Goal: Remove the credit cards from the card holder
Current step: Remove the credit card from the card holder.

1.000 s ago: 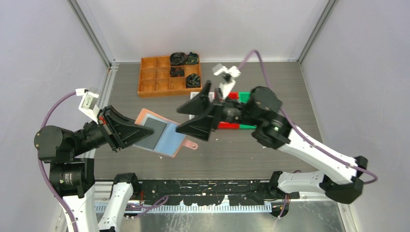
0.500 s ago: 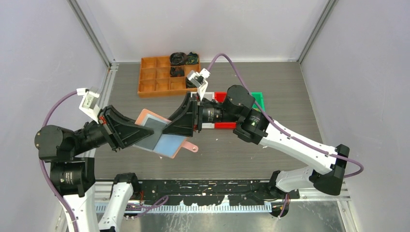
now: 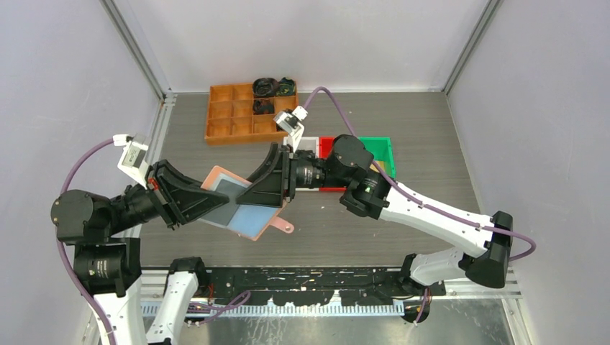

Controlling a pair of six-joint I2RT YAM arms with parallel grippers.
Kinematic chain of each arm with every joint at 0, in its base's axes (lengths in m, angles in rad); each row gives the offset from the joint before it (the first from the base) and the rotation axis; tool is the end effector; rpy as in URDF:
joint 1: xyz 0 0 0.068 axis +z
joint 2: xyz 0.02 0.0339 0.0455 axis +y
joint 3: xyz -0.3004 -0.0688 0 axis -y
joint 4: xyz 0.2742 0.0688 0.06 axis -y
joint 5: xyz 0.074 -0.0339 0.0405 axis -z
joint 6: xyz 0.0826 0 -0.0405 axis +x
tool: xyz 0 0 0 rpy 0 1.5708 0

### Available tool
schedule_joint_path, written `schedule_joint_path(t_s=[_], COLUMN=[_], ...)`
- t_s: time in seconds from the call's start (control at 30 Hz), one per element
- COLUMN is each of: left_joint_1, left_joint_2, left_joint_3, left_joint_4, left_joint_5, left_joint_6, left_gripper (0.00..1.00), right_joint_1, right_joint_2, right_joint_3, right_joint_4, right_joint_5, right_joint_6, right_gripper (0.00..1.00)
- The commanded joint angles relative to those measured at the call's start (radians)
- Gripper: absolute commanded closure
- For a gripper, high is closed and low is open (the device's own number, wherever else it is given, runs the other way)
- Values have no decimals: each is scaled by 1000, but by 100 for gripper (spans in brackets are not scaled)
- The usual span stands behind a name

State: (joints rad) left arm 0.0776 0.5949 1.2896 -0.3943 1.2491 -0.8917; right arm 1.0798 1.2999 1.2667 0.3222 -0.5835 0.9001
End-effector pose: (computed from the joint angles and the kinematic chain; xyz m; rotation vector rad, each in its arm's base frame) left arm 0.0450 -0.0751 0.5331 0.4727 1.5865 -1.4191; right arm 0.1261 0.3325 0.4945 -0.7544 1.4756 1.9763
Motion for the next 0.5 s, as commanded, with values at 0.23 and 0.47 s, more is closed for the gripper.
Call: schedule_joint_path(t_s=[0.23,0.47], left_joint_1=[-3,-3], left_joint_2=[-9,15], left_joint_3=[38,32], left_joint_4=[-5,58], left_joint_5=[-18,-3], left_joint_6=[44,-65], left_gripper=[100,77], right_joint_1=[26,26], right_joint_2=[10,-52], right_joint_3=[35,-23], right_joint_4=[-74,-118], right_joint_5=[218,214], right_joint_6=[25,-111], right_gripper=[72,75])
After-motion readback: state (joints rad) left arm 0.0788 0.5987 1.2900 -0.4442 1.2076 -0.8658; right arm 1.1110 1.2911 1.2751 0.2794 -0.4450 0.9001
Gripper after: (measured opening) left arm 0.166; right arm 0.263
